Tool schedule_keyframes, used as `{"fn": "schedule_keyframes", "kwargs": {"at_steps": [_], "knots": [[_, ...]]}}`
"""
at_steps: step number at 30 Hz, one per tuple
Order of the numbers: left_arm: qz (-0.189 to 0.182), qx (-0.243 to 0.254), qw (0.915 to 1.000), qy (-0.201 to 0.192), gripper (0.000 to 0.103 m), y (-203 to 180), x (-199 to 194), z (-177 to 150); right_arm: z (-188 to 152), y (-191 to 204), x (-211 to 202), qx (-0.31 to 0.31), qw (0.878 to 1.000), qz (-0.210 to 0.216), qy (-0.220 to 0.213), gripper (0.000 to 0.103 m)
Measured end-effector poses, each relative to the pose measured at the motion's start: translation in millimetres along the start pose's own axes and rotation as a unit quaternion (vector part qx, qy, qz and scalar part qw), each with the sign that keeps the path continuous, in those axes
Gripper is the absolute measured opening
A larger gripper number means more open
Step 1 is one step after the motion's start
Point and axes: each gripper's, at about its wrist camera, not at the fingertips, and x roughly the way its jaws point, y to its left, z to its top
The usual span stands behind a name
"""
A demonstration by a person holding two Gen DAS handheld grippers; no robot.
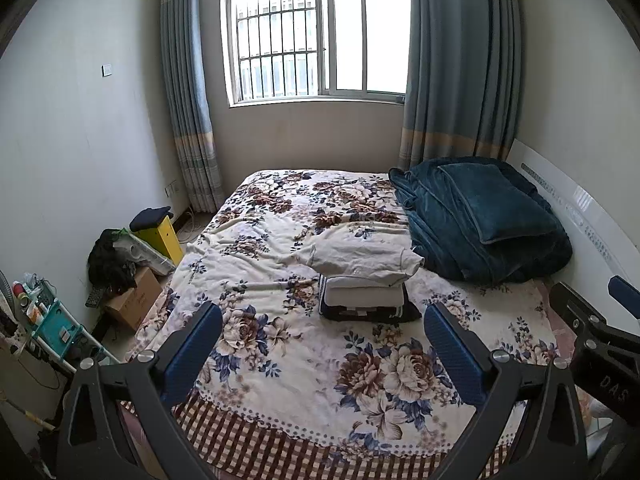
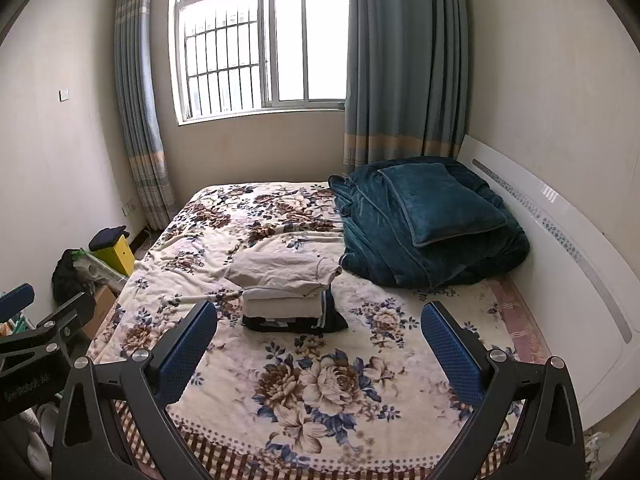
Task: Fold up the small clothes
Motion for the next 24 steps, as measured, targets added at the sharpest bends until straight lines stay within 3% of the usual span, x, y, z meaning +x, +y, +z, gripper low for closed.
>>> {"fn": "schedule_keyframes", "kwargs": {"at_steps": [24], "knots": [[0.001,0.004,1.0,-0.001,0.103,3.9,-3.9,-3.3,-2.9,2.8,-2.8,-0.001,1.0,0.003,0.0,0.103]]}}
